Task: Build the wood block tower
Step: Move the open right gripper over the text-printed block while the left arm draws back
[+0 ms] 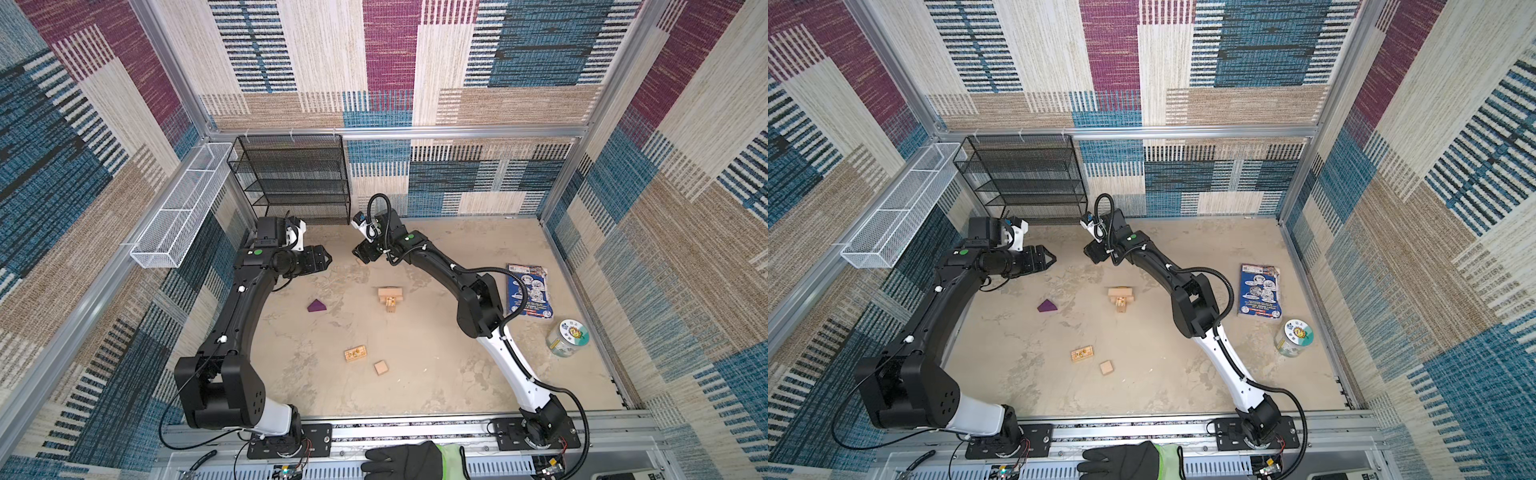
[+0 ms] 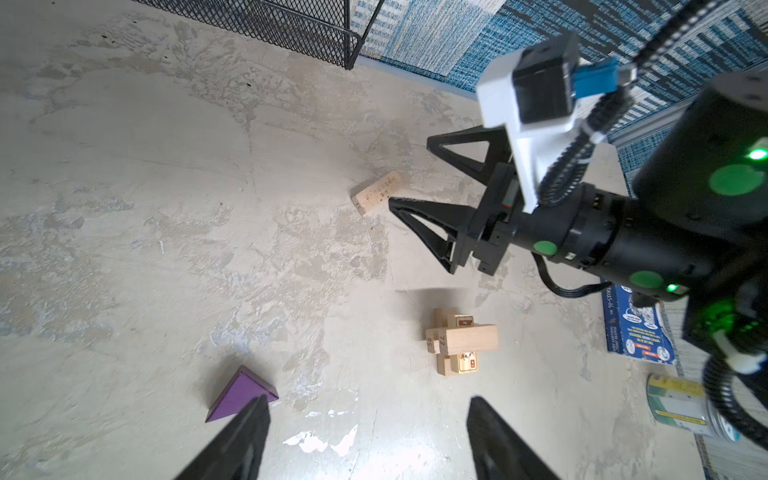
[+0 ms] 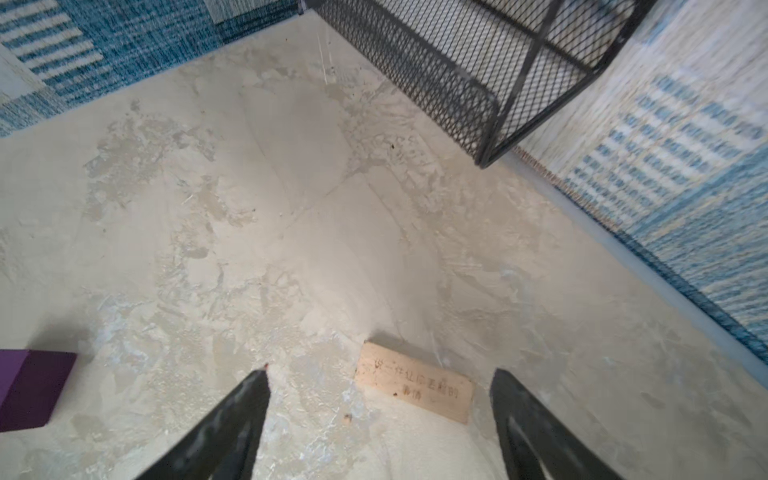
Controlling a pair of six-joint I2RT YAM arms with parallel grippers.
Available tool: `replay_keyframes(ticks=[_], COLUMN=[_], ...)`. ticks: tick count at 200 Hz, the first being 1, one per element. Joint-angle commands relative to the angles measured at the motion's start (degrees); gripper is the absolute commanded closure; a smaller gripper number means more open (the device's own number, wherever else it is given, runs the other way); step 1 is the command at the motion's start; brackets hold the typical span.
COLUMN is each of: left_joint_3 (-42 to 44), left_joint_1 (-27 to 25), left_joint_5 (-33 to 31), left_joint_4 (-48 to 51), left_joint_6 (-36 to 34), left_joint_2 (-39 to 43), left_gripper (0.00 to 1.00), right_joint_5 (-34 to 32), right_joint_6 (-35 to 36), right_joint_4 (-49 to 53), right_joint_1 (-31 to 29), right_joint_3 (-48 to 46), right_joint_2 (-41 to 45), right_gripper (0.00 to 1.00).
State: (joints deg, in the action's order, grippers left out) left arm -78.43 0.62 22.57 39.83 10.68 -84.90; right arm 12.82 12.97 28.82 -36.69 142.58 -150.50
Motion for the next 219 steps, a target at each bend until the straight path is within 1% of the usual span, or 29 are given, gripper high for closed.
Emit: replay_keyframes(ticks=[1,55,96,168,219], left_joint_3=[0.2,0.1,0.1,0.0,-0.1], left_joint_1=[0.1,0.0,0.1,0.3,0.4], left_joint_5=[1.5,2.3,2.6,3.0,3.5], left_joint_4=[-0.5,-0.6,-0.6,-0.6,-0.6], left_joint_6=[1.0,1.3,1.4,1.5,1.6], left_joint_2=[-0.3,-0.8,-1.3,-1.7,-2.0], left_gripper=[0.21,0.23,0.24,0.24,0.25], right_joint_5=[2.6,4.0,4.4,6.5,6.1], right_joint_6=[-1.3,-4.4,-9.2,-15.4,-16.4], right_joint_4=[-1.3,-3.6,-6.5,-8.0,-7.4], right_joint_1=[0.0,0.2,0.4,1.2,1.3], right_joint_3=[0.0,1.9,3.4,5.4,5.9], right_joint_2=[-1.4,-5.5,-8.1,-11.2,-12.4], right_gripper=[0.14,0.12,0.11,0.12,0.13])
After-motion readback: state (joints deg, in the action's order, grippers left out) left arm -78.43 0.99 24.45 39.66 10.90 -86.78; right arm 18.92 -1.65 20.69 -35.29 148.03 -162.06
